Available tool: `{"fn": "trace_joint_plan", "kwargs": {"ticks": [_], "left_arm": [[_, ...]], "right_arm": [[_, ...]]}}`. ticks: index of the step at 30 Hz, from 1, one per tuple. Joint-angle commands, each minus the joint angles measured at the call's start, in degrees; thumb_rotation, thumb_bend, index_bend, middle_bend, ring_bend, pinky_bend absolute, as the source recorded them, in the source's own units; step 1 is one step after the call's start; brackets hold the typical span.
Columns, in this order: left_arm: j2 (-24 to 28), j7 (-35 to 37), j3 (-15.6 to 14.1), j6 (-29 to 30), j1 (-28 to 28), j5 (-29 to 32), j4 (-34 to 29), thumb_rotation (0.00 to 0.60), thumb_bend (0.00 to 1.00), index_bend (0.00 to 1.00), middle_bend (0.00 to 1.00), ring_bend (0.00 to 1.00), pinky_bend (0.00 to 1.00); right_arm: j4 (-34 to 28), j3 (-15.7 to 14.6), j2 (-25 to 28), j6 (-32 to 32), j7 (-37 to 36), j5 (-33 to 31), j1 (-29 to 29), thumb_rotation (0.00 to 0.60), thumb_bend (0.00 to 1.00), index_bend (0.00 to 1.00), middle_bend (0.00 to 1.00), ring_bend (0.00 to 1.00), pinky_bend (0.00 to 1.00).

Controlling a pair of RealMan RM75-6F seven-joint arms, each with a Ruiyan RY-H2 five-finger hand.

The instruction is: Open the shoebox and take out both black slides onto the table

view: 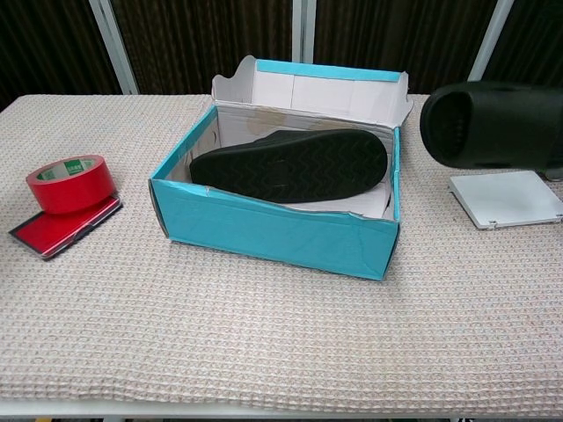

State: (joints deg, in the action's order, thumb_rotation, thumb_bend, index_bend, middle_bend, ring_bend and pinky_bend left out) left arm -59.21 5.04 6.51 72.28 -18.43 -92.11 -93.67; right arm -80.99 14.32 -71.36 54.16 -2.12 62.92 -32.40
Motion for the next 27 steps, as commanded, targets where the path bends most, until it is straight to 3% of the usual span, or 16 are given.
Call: {"fn": "trace_joint_plan", "kwargs": {"ticks": [1,5,11,16,20,27], "left_arm": [[0.61,-0.50,1.81,-4.60,-4.16,0.95,-1.87,0.600,0.07,0.18,0.15,0.05,0.07],[0.17,-1.39,2.44,-7.31,-6.49,2.65,-2.67,0.600,0.07,0.18,0.15,0.05,0.07],[-0.64,-2.36,2.88,-9.96,-9.17,4.32,-3.65,0.600,0.07,0.18,0.15,0.05,0.07],[-2.20,-0.92,4.03,-13.04,-13.04,4.70,-5.54,0.600,0.07,0.18,0.16,0.05,0.10],[-5.39,-0.57,7.00,-16.16,-17.78,7.20,-6.66,0.600,0.07,0.21,0.21,0.12,0.20],[-14.51,-8.66,10.74,-24.80,-27.98,17.92,-5.63,0.600,0.07,0.26,0.27,0.20,0.35]], "right_arm": [[-0.91,-1.51,1.06,-5.29,7.01,-4.80,-2.46,0.600,0.00,0.00,0.00,0.00,0.00],[-0.37,-1.99,0.85,-5.80,11.26,-5.75,-4.09,0.600,0.00,0.00,0.00,0.00,0.00],[-3.49,-3.17,4.86,-7.51,19.38,-9.52,-6.43,0.600,0.00,0.00,0.00,0.00,0.00],[-8.17,0.91,6.53,-1.86,9.42,-5.95,-3.76,0.600,0.00,0.00,0.00,0.00,0.00],[-9.09,2.31,7.30,2.95,3.02,-0.38,-1.61,0.600,0.00,0.00,0.00,0.00,0.00],[-9.40,3.03,8.54,7.42,-3.14,3.58,0.96,0.600,0.00,0.00,0.00,0.00,0.00]]}}
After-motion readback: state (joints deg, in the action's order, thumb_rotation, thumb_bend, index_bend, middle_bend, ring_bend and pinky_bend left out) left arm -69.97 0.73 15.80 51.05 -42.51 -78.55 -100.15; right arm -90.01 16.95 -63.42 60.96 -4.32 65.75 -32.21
